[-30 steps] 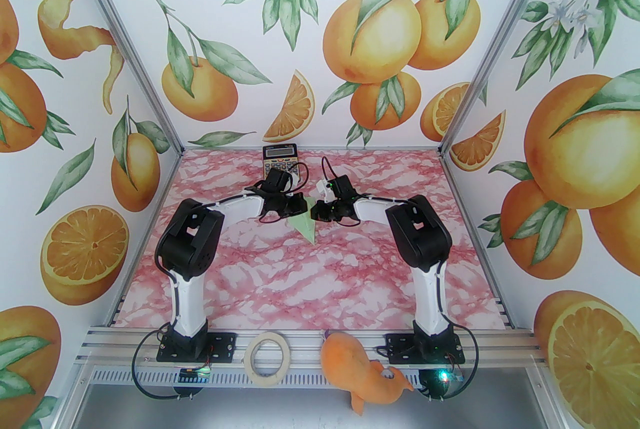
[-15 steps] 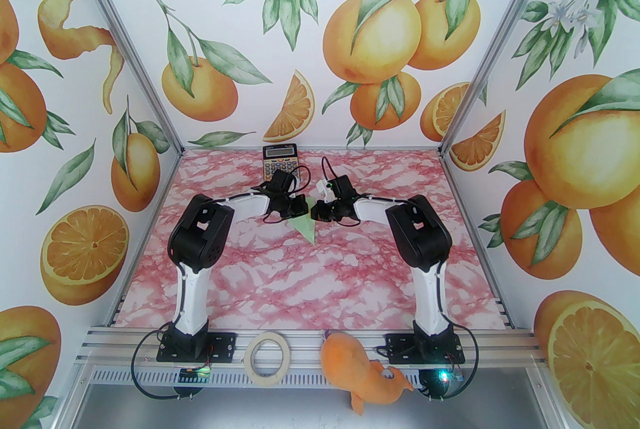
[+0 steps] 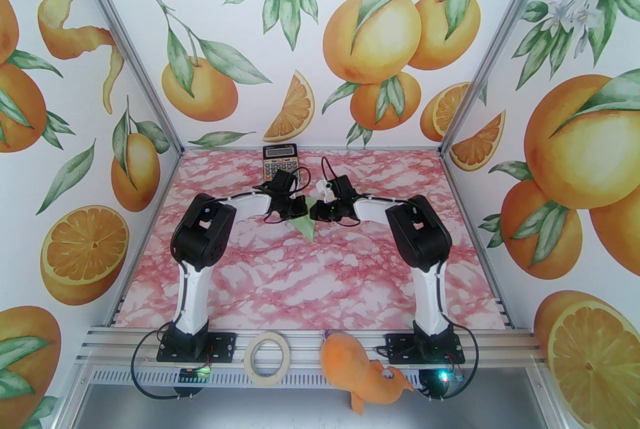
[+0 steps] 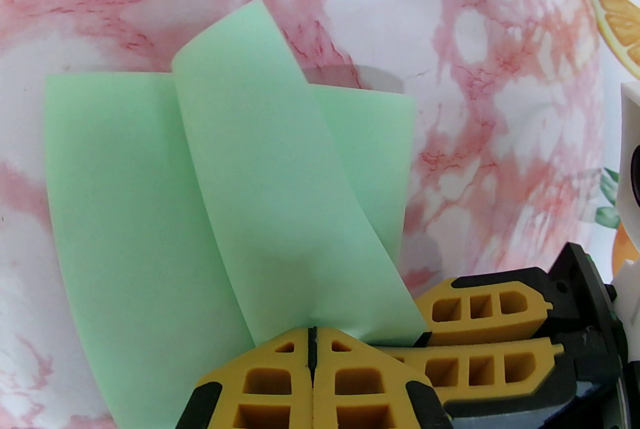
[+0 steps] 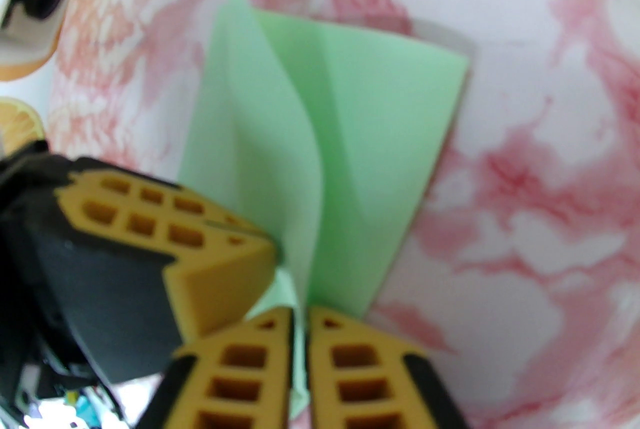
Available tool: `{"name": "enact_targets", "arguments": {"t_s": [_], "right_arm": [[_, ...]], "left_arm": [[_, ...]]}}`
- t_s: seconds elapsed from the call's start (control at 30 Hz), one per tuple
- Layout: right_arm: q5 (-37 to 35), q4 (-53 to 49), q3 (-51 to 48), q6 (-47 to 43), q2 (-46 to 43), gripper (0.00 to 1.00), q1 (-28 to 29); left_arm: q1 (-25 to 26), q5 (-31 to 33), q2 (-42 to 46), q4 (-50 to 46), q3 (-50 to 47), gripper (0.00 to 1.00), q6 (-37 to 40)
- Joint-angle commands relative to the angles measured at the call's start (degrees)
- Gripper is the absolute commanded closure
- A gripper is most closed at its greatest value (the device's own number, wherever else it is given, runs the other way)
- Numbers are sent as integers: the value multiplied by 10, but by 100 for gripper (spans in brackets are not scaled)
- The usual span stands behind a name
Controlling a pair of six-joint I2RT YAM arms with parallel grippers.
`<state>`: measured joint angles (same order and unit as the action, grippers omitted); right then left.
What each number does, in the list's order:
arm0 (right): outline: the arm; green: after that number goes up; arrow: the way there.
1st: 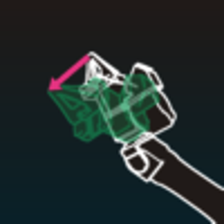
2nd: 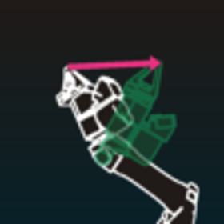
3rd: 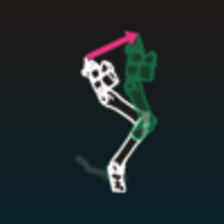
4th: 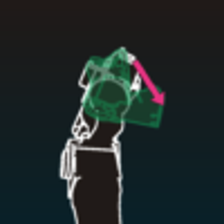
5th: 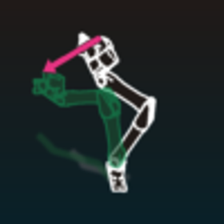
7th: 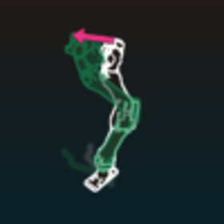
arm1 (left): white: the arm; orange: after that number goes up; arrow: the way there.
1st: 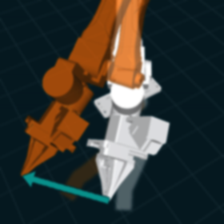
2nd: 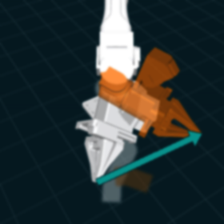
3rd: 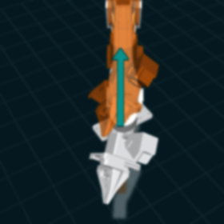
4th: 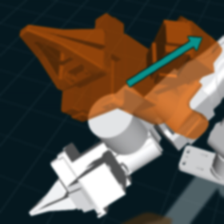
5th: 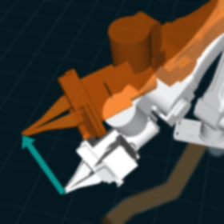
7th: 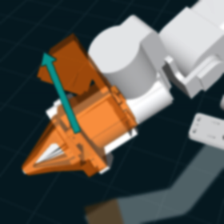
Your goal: Fold a paper plane with a square sheet of paper (fold left side to right side)
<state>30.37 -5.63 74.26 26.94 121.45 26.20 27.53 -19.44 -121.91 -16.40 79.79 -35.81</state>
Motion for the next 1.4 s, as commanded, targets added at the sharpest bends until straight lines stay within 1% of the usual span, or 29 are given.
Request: {"name": "enact_targets", "arguments": {"t_s": [0.0,0.07,0.17,0.2,0.33,0.43,0.53,0.63,1.1,1.2,1.37], "right_arm": [[-24,-4,-13,10,-31,69,-8],[-34,1,-29,16,-59,64,-12],[-36,6,-53,28,-95,63,-13],[-29,14,-62,36,-104,65,-12],[18,49,-92,82,-114,82,-8],[37,70,-104,107,-106,89,6],[55,77,-97,122,-81,90,21],[60,104,-106,146,-63,92,23],[80,159,-175,178,-59,91,22],[75,146,-175,169,-53,91,23],[33,63,-156,116,-47,93,35]], "left_arm": [[3,17,-19,-20,2,96,0],[4,16,-19,-19,-1,96,-1],[5,16,-18,-14,-6,96,-2],[5,15,-18,-12,-7,96,-3],[6,13,-18,-8,-10,97,-5],[6,13,-16,-7,-12,97,-5],[6,13,-13,-6,-13,97,-4],[6,12,-15,-6,-13,97,-4],[7,12,-11,-2,-17,97,-6],[6,13,-7,-2,-20,97,-6],[3,15,0,-1,-20,97,-4]]}}
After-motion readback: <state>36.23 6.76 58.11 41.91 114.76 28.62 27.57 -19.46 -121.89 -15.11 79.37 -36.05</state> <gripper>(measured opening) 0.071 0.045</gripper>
